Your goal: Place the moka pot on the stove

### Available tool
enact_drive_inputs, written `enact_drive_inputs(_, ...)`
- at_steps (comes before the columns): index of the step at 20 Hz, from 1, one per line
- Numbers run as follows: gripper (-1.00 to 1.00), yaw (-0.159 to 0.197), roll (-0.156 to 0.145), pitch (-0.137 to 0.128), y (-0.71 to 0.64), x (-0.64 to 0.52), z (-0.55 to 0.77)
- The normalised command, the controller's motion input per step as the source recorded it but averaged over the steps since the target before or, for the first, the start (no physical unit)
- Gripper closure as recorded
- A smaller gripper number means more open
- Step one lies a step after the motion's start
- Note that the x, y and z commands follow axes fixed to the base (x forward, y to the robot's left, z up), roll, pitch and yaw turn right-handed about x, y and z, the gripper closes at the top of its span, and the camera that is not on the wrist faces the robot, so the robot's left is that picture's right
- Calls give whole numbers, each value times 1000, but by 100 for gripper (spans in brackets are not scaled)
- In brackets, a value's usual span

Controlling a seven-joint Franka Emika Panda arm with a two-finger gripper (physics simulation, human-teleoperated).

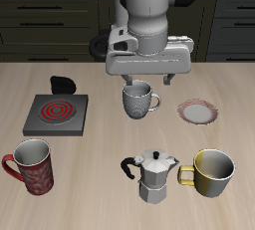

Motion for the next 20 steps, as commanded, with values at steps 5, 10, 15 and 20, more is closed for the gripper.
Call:
enact_drive_inputs(5, -100, 8, -19, 32, -2, 224, -145)
enact_drive_inputs(10, -100, 28, 1, 19, 80, 188, -97)
enact_drive_inputs(15, -100, 30, -23, 4, 54, 209, -91)
enact_drive_inputs(20, -100, -5, -15, 6, -8, 239, -65)
